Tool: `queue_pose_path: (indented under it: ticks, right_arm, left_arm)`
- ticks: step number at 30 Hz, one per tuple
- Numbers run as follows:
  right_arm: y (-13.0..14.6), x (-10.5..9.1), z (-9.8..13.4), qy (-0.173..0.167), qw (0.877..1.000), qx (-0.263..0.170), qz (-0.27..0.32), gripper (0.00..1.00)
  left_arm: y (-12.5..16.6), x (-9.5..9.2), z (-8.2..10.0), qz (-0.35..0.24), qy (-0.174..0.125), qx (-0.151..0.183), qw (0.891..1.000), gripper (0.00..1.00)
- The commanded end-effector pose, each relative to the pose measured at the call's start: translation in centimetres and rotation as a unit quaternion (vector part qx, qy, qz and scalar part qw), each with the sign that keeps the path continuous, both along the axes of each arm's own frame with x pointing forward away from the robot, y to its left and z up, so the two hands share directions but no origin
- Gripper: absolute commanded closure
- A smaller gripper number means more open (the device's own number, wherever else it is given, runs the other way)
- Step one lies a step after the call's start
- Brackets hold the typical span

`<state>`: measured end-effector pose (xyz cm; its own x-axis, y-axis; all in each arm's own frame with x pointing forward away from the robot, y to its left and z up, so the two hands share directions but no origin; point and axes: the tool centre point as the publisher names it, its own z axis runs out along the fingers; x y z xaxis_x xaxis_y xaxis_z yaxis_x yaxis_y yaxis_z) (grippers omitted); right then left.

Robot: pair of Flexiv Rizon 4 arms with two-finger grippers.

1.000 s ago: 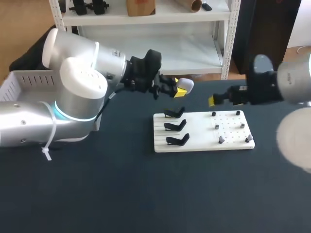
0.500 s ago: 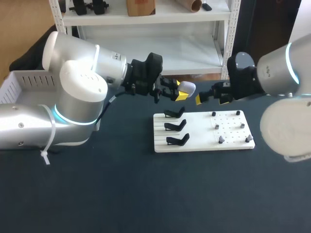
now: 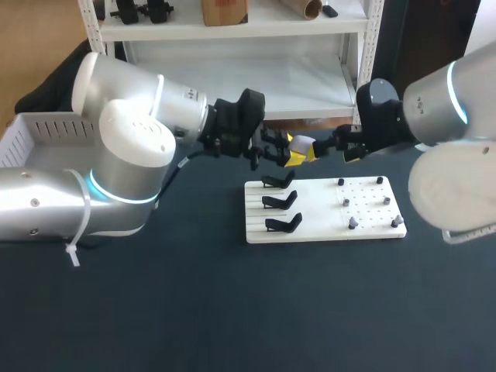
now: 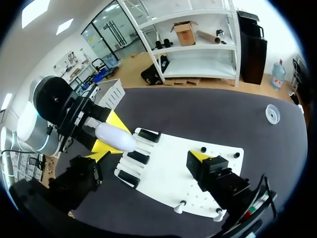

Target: Pick up each earbud case from the left stands, insert the matching earbuds, close the lid, and place the case in the box.

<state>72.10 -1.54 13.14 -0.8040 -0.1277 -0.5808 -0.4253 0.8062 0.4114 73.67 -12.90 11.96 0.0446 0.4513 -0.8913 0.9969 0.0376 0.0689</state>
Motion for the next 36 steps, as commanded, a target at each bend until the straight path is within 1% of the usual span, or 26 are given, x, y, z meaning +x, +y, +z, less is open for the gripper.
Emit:
queue_pose_path:
  ticks: [1, 12, 22, 26, 31, 36]
  right_arm:
    - [0.0, 0.1, 0.1, 0.001, 1.000, 0.001, 0.002, 0.00]
    - [-0.6, 0.2, 0.5, -0.004, 1.000, -0.002, -0.002, 0.00]
    - [-1.3, 0.6, 1.2, -0.014, 1.000, -0.011, -0.008, 0.00]
    - [-0.7, 0.1, 1.7, -0.018, 1.000, -0.003, 0.002, 0.00]
    - [0.3, -0.8, 1.2, -0.011, 1.000, 0.005, 0.015, 0.00]
    - [0.6, -0.8, 0.2, 0.001, 1.000, 0.008, 0.018, 0.00]
  left_arm:
    - [0.0, 0.1, -0.1, -0.001, 0.001, -0.001, 1.000, 1.00]
    - [0.2, -0.5, -0.6, -0.002, 0.005, 0.000, 1.000, 1.00]
    - [0.4, -1.1, -0.5, -0.006, 0.006, -0.001, 1.000, 1.00]
    - [0.6, -0.6, -0.9, 0.006, 0.010, -0.001, 1.000, 1.00]
    - [0.6, -0.1, -0.8, 0.011, 0.009, -0.002, 1.000, 1.00]
    - [0.2, -0.5, -0.3, 0.004, 0.002, -0.006, 1.000, 1.00]
